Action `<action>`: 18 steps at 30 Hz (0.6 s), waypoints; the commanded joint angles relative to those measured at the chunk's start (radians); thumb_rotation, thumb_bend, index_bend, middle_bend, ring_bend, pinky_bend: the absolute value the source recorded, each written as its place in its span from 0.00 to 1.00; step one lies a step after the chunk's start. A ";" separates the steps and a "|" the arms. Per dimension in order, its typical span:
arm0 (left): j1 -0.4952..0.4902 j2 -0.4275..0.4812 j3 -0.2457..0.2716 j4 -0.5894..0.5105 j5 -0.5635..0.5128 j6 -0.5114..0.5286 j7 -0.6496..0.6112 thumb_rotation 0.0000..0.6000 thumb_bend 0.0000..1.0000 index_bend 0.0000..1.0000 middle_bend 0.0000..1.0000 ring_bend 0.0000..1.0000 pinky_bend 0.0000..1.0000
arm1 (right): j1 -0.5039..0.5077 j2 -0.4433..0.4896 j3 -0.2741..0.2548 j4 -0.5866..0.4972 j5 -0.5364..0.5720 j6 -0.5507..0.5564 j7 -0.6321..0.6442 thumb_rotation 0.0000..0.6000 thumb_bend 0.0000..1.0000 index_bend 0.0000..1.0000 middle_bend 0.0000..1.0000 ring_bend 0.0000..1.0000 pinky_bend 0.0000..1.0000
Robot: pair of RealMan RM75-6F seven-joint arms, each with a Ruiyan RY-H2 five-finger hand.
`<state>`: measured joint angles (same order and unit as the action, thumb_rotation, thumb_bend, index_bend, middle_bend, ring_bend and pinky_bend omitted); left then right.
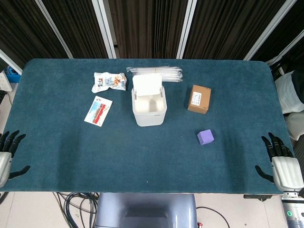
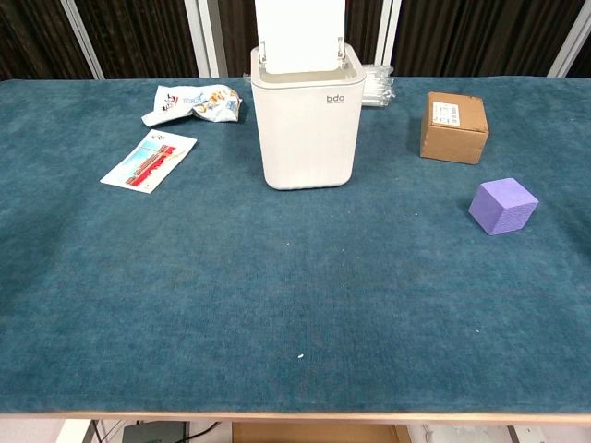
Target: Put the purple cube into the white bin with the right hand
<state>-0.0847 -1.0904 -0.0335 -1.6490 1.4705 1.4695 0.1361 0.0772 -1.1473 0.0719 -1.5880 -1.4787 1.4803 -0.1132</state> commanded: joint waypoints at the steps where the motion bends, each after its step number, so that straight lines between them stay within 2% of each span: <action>1: 0.000 0.000 0.000 0.000 -0.001 -0.001 0.001 1.00 0.10 0.18 0.15 0.00 0.00 | 0.000 0.000 0.000 0.000 0.001 -0.001 0.000 1.00 0.11 0.03 0.03 0.07 0.24; 18: 0.002 0.001 -0.001 0.000 -0.001 0.003 0.000 1.00 0.10 0.17 0.15 0.00 0.00 | -0.001 0.005 -0.001 -0.004 -0.002 0.000 0.004 1.00 0.11 0.03 0.03 0.07 0.24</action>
<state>-0.0830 -1.0898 -0.0344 -1.6490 1.4703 1.4733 0.1357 0.0756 -1.1424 0.0708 -1.5921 -1.4807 1.4814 -0.1093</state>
